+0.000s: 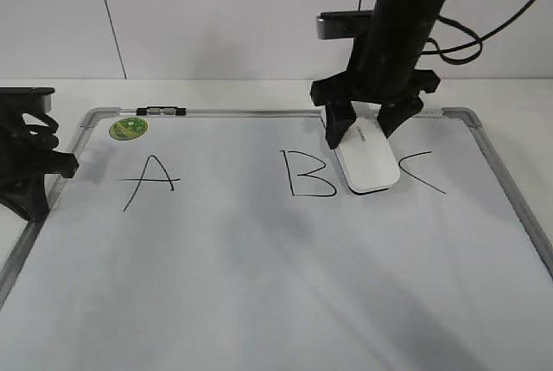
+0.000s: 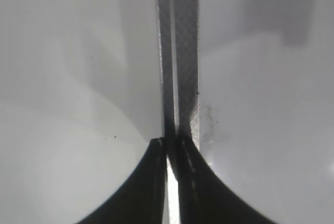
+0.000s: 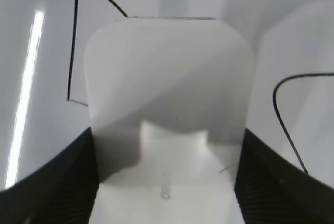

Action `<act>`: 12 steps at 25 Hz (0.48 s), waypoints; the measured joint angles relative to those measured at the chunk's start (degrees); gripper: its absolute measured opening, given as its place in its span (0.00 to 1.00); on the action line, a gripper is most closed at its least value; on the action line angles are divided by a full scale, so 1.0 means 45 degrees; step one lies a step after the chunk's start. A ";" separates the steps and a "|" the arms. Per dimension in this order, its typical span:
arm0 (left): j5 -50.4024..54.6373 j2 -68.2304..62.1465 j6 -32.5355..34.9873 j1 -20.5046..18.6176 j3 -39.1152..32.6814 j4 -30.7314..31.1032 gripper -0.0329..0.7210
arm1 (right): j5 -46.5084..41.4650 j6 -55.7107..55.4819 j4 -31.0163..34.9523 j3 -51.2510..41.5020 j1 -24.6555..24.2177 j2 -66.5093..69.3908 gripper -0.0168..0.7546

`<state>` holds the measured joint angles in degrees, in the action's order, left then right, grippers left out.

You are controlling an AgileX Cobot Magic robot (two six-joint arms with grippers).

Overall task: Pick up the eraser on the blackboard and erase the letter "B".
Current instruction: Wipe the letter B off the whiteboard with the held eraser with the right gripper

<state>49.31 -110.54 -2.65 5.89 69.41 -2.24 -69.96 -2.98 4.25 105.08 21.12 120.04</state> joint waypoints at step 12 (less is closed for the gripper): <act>0.0048 0.0000 0.0000 0.0000 0.0000 0.0021 0.08 | -0.0164 -0.0023 -0.0040 0.2530 0.0045 0.3000 0.73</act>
<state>49.53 -110.54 -2.65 5.89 69.41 -2.15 -70.70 -3.09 4.07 116.47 21.32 133.54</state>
